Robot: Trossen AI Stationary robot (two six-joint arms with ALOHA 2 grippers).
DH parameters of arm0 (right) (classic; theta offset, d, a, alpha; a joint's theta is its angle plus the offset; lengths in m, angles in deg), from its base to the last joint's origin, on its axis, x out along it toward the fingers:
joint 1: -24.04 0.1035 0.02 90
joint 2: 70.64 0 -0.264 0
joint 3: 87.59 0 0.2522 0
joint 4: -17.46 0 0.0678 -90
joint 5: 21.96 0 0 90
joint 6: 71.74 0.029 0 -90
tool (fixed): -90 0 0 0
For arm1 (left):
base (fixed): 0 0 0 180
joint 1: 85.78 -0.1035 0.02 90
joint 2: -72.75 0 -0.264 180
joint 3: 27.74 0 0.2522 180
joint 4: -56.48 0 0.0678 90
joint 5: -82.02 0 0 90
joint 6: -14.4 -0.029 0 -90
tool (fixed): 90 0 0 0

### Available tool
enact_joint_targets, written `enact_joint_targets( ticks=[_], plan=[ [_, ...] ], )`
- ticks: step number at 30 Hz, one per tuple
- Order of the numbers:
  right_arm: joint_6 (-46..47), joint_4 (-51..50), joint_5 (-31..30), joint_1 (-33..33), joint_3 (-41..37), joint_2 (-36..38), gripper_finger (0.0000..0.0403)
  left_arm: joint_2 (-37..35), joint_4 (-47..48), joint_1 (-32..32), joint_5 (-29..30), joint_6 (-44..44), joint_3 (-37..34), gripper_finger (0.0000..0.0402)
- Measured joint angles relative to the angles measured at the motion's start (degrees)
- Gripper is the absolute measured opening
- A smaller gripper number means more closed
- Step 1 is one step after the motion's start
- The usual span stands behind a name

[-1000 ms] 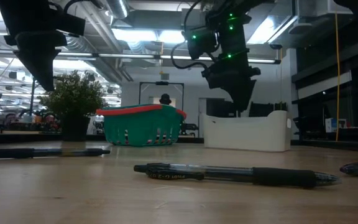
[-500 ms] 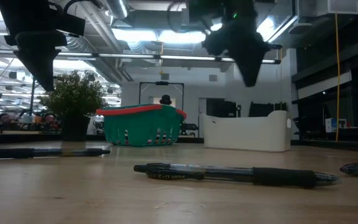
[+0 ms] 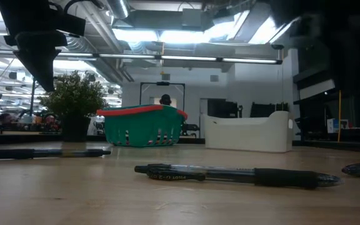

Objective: Sort pens & pencils
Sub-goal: Put the right black pen into the white bin

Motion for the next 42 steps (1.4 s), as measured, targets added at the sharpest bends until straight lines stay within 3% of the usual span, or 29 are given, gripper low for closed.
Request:
enact_joint_targets(
  ticks=[8, 17, 32, 42],
  plan=[
    [-9.54, 13.07, 2.09, 2.46, -11.82, -0.04, 0.0083, 0.00, -0.41, 0.00, -4.89, 1.06, 0.00, 0.0043],
    [-12.56, 20.18, 3.35, 4.19, -12.09, -0.02, 0.0083, 0.00, -0.39, -0.01, -10.01, 5.89, 0.00, 0.0043],
    [-15.16, 24.69, 3.03, 6.26, -12.16, -0.02, 0.0083, 0.00, -0.46, -0.02, -10.17, 6.16, 0.00, 0.0043],
    [-16.53, 28.31, 2.99, 5.94, -16.69, 0.12, 0.0083, 0.00, -0.55, -0.28, -10.17, 6.08, 0.00, 0.0043]
  ],
)
